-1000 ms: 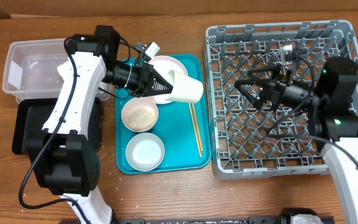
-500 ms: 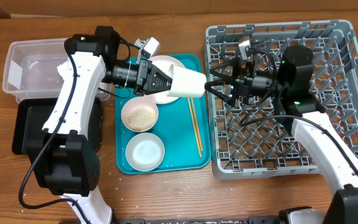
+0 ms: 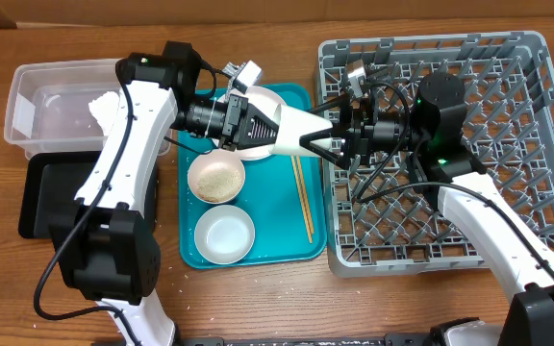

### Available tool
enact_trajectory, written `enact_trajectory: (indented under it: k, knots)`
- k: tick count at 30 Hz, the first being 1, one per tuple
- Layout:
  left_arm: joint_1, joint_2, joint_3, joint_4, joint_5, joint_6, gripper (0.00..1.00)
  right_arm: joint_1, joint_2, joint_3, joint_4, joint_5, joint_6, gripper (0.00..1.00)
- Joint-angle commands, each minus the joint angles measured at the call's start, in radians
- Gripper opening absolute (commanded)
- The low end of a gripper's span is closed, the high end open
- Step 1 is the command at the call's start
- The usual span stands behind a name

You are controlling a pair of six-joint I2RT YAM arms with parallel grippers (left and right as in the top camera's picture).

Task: Sort waste into correct bins and load items into the dishwasher
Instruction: 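Grasp the paper cup with the right gripper and open the left gripper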

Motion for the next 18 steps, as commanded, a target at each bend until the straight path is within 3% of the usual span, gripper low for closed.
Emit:
enact_trajectory:
  k: [1,14,16,17,18]
  knots:
    - [-0.011,0.001,0.019,0.01,0.054,0.047,0.04,0.0,-0.003,0.02,0.0,0.031,0.019,0.87]
    - [-0.011,0.001,0.019,0.058,0.074,0.04,0.04,0.019,-0.003,0.02,0.002,0.04,0.021,0.75]
    - [-0.011,0.001,0.019,0.065,0.073,0.04,0.17,0.019,-0.003,0.02,0.002,0.04,0.021,0.66]
    - [-0.011,0.001,0.019,0.072,0.073,0.04,0.35,0.017,-0.003,0.02,0.002,0.04,0.021,0.63]
    - [-0.011,0.001,0.019,0.076,0.073,0.04,0.42,0.015,-0.003,0.02,0.002,0.04,0.021,0.62]
